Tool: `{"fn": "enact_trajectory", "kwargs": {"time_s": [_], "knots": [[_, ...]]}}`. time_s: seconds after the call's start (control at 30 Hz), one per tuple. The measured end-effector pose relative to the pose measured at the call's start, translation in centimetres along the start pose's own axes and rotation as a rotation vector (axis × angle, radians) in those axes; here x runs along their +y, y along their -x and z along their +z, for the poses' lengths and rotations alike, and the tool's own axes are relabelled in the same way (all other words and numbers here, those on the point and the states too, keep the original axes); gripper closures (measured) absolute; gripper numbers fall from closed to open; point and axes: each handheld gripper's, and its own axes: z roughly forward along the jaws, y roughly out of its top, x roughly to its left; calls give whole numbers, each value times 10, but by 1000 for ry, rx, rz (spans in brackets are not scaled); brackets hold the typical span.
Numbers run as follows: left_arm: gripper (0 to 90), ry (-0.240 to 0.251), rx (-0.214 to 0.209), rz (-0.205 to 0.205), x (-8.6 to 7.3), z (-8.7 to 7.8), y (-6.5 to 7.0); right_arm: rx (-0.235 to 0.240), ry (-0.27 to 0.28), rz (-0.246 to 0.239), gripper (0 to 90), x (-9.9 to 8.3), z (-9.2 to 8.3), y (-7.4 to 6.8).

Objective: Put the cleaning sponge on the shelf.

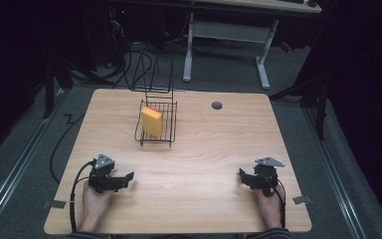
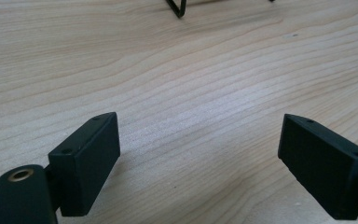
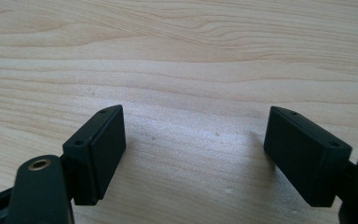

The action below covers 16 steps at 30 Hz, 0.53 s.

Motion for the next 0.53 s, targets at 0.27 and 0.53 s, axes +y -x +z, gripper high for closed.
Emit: {"fn": "enact_trajectory", "kwargs": {"time_s": [0.27,0.53], "knots": [[137,-3,46,21,-2,5,1,0,0,1,209,0,0,0],[136,-25,85,71,-2,8,8,0,0,0,209,0,0,0]]}}
